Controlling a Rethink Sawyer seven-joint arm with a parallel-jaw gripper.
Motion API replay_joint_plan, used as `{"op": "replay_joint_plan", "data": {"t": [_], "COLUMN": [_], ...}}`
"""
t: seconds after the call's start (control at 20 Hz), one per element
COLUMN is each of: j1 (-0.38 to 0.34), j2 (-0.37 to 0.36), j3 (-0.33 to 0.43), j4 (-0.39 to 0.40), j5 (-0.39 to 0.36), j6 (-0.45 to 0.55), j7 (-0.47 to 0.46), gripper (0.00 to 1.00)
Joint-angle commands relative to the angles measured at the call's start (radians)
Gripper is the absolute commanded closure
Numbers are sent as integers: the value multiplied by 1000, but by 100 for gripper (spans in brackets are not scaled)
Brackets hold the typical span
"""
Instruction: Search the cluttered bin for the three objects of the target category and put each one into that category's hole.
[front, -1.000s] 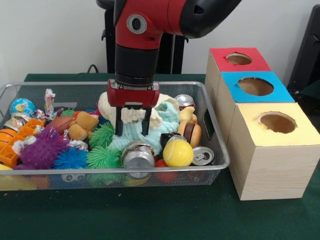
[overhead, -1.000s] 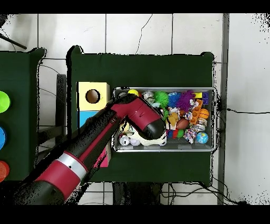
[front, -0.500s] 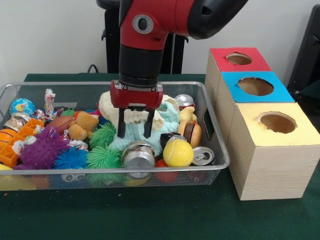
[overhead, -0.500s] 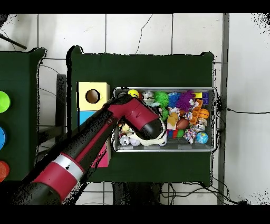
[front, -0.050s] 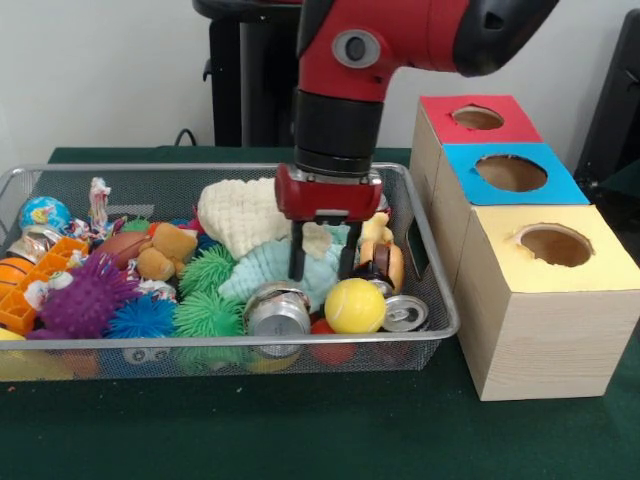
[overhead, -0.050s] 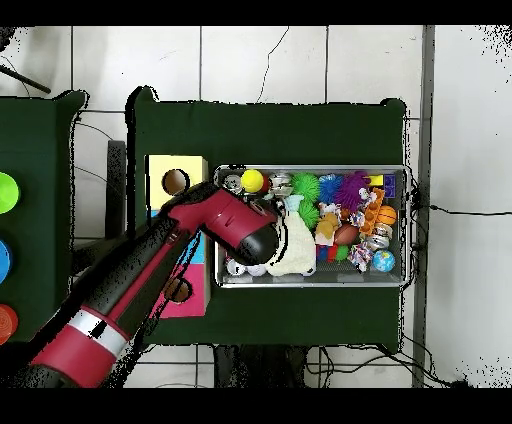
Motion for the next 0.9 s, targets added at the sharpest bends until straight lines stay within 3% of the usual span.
{"op": "replay_joint_plan", "data": {"t": [0.05,0.25,0.55,0.75,0.9], "j1": [37,1,-12,-44,-44], "j2": [91,62,98,100,131], "j3": [138,186,191,229,219], "j4": [-53,-33,-37,-29,-30], "j5": [95,139,133,158,131], "j6": [88,106,94,112,119], "j7": [233,81,71,-31,-23], "gripper": [0,0,0,0,0]}}
